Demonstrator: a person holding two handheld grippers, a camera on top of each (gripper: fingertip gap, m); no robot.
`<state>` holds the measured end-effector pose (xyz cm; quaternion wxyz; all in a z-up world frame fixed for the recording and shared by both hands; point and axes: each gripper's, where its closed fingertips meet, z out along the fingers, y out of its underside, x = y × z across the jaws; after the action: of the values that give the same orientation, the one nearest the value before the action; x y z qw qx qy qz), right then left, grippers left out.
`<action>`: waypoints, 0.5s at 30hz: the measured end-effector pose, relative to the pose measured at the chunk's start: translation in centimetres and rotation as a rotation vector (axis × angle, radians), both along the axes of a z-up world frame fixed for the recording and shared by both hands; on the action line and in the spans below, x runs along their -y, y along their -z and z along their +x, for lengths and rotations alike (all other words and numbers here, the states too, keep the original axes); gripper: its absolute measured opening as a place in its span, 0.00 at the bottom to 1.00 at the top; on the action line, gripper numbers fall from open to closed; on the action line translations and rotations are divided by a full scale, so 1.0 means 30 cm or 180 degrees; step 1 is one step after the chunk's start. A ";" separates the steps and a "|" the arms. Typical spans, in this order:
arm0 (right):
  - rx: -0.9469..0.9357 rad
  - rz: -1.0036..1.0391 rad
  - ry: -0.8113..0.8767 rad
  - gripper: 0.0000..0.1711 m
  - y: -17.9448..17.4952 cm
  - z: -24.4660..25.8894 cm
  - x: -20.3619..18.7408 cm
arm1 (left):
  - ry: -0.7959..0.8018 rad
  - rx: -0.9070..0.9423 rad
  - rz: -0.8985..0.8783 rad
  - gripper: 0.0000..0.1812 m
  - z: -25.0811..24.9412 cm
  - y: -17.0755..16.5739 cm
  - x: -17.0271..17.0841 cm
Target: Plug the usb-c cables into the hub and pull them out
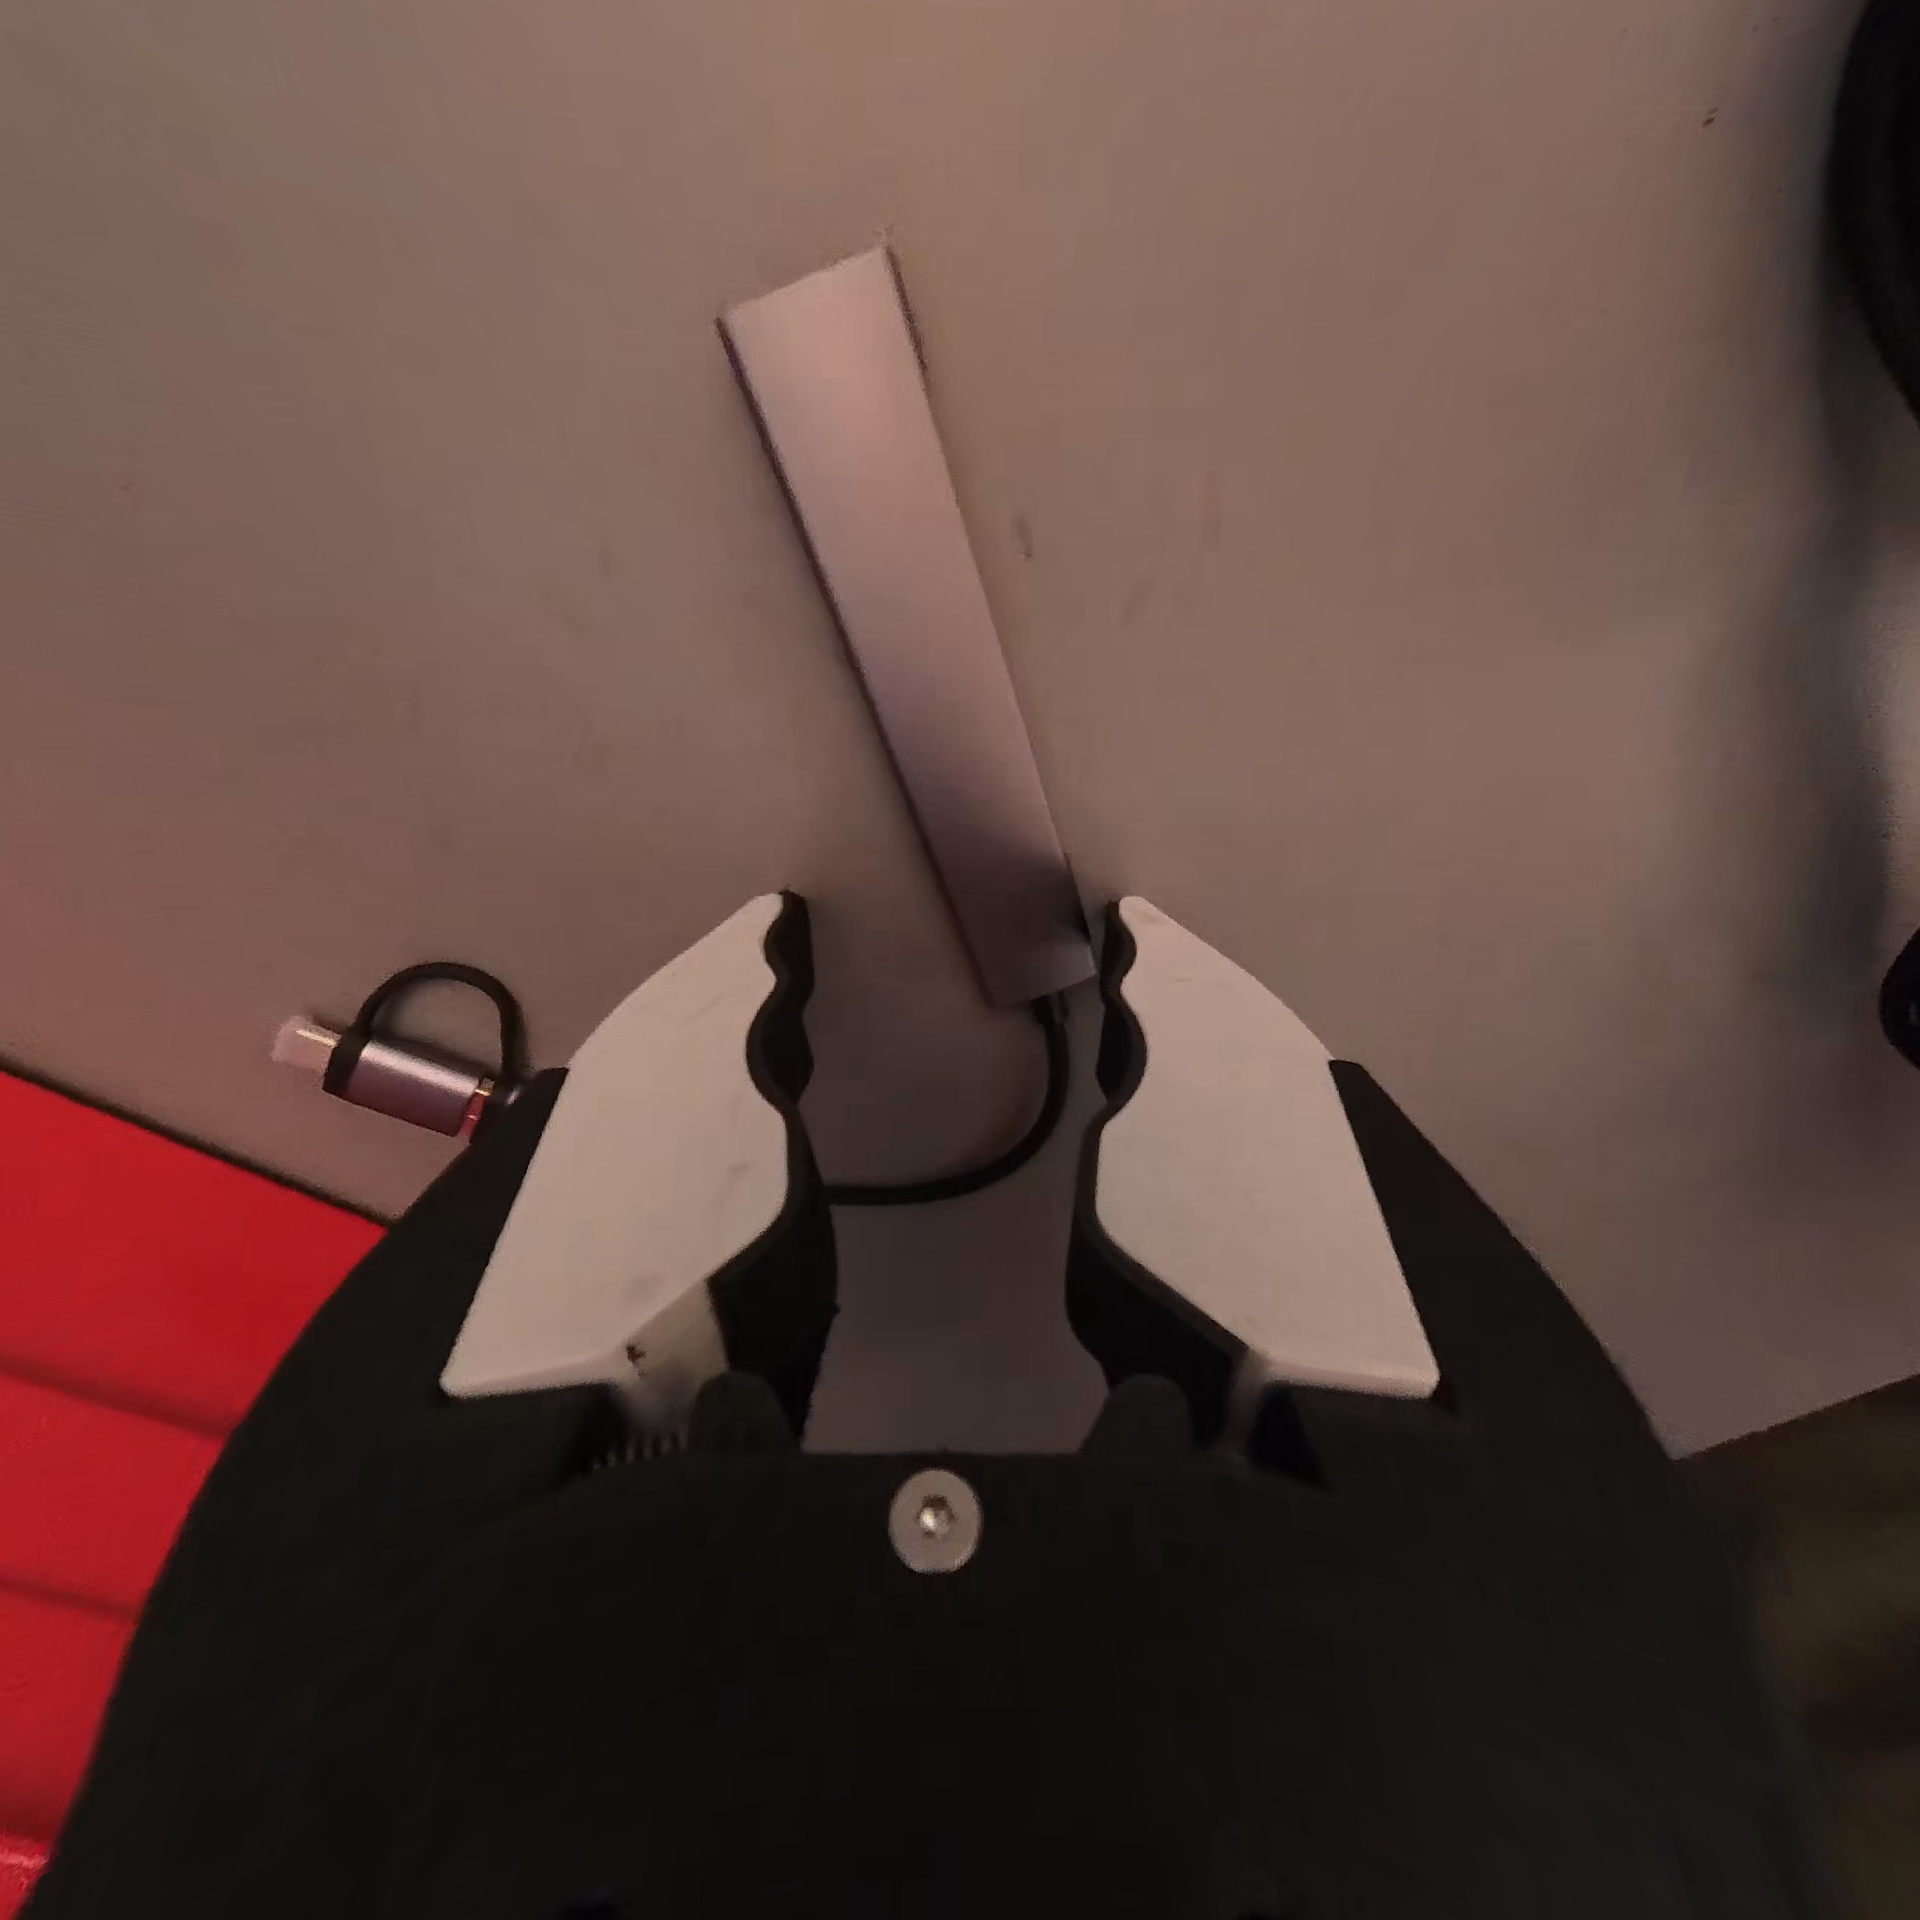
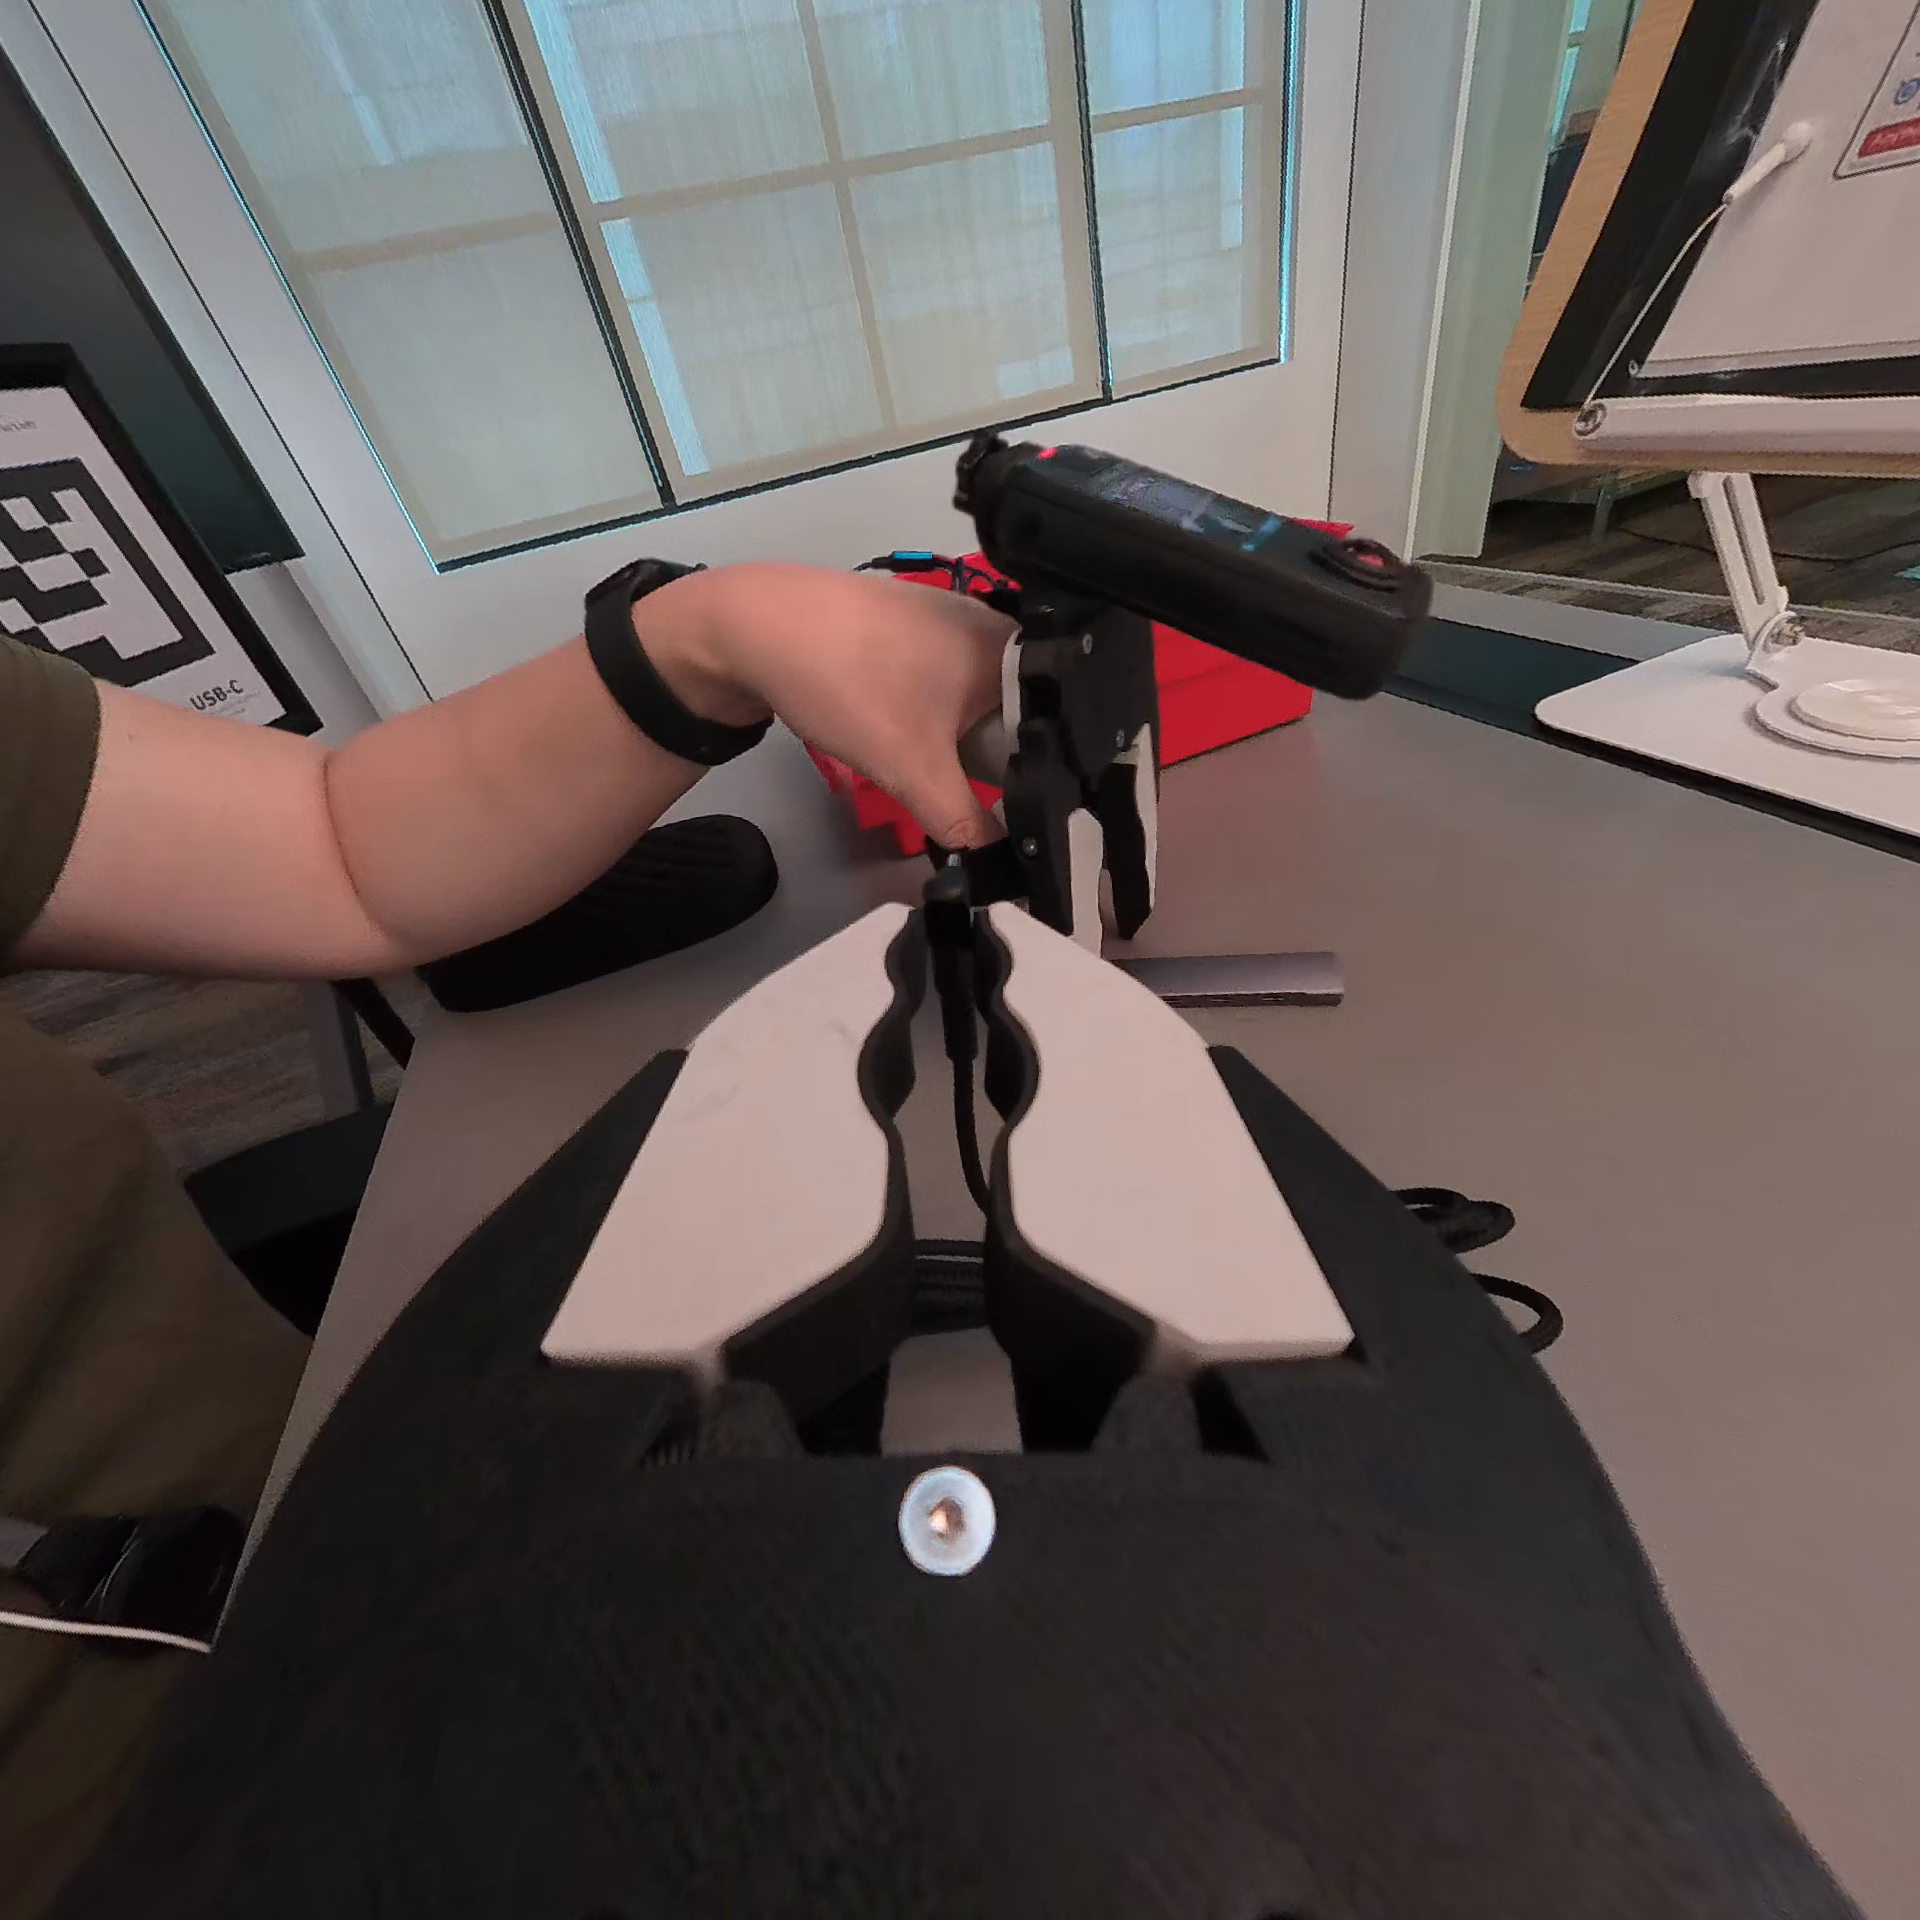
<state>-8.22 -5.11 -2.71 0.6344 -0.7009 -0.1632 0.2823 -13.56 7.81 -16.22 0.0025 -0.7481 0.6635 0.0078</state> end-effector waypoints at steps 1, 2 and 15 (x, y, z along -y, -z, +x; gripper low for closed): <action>0.0011 0.0001 -0.0002 0.05 0.000 0.000 0.001 | 0.0074 -0.0061 -0.0012 0.21 -0.002 -0.002 0.002; 0.0018 -0.0005 -0.0008 0.05 0.001 -0.001 0.001 | 0.0162 -0.0099 -0.0022 0.14 0.000 -0.002 0.004; -0.0168 -0.0230 0.0009 0.05 0.024 0.021 -0.012 | -0.0357 0.1362 -0.1245 0.12 0.086 -0.126 0.094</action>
<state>-7.61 -4.76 -3.45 0.6131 -0.7159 -0.1351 0.3055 -10.99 4.98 -12.46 -0.0024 -0.7545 0.5944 -0.2780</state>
